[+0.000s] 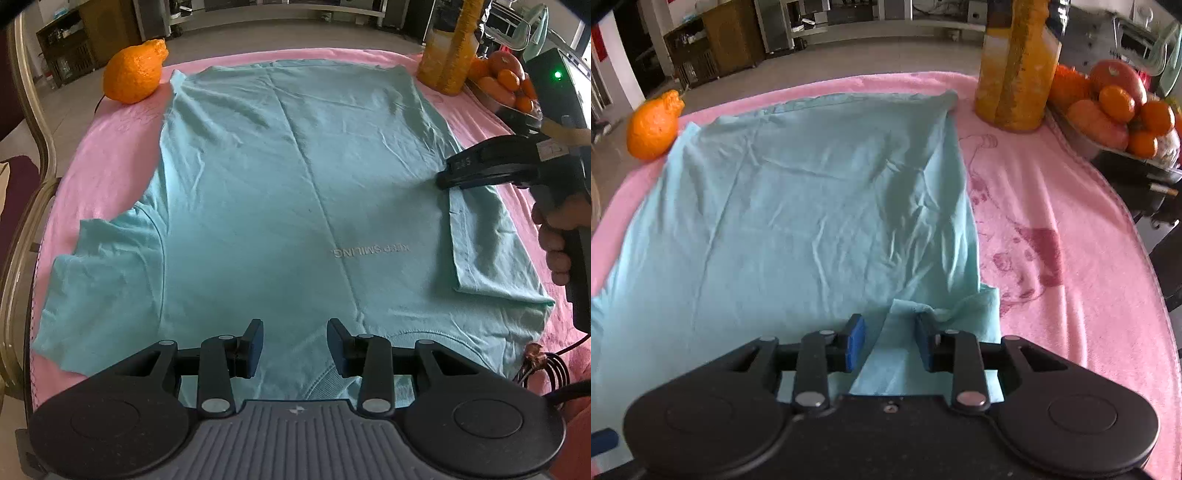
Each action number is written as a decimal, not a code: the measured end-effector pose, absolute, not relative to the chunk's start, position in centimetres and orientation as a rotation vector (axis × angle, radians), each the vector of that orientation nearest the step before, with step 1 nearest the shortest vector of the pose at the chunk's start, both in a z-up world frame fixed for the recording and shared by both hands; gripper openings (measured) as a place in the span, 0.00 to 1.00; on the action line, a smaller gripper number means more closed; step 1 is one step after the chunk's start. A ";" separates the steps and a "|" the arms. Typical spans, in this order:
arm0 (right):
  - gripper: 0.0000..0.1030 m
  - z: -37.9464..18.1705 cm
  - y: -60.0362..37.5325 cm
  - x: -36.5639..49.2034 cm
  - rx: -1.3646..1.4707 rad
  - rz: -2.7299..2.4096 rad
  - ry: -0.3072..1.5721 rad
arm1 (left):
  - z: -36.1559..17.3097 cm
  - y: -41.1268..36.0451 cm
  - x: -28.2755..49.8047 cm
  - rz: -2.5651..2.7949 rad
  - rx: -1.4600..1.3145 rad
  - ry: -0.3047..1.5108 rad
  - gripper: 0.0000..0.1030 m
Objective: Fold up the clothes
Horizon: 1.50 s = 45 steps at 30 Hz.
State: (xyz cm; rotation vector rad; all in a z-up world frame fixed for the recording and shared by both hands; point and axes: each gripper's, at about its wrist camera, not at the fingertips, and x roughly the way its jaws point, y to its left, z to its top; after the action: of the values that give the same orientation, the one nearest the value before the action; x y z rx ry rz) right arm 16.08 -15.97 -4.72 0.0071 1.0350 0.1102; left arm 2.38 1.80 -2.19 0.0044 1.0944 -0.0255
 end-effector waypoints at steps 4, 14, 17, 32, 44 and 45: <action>0.04 -4.3 -17.6 15.8 0.102 0.089 1.034 | -2.3 2.3 2.3 -0.007 -0.004 1.095 0.37; 0.03 -4.0 -16.3 15.3 0.068 0.282 0.978 | -2.8 2.2 2.3 0.012 0.004 1.102 0.37; 0.08 -4.6 -15.7 15.4 0.018 0.295 0.985 | -3.0 2.2 2.4 0.010 0.002 1.109 0.37; 0.28 -2.0 -21.9 10.1 0.233 0.338 1.045 | -3.3 1.3 2.4 0.012 0.026 1.112 0.37; 0.30 -4.5 -13.6 7.2 -0.186 0.469 1.076 | -3.2 1.6 2.4 0.020 0.028 1.116 0.37; 0.20 -4.5 -13.6 7.1 -0.208 0.456 1.061 | -3.2 1.6 2.4 0.019 0.028 1.114 0.37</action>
State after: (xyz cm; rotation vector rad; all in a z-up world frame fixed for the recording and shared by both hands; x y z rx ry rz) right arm 7.05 -13.57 -4.53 -0.2083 1.0614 0.4556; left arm 2.39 1.60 -3.17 0.0284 1.1144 0.0186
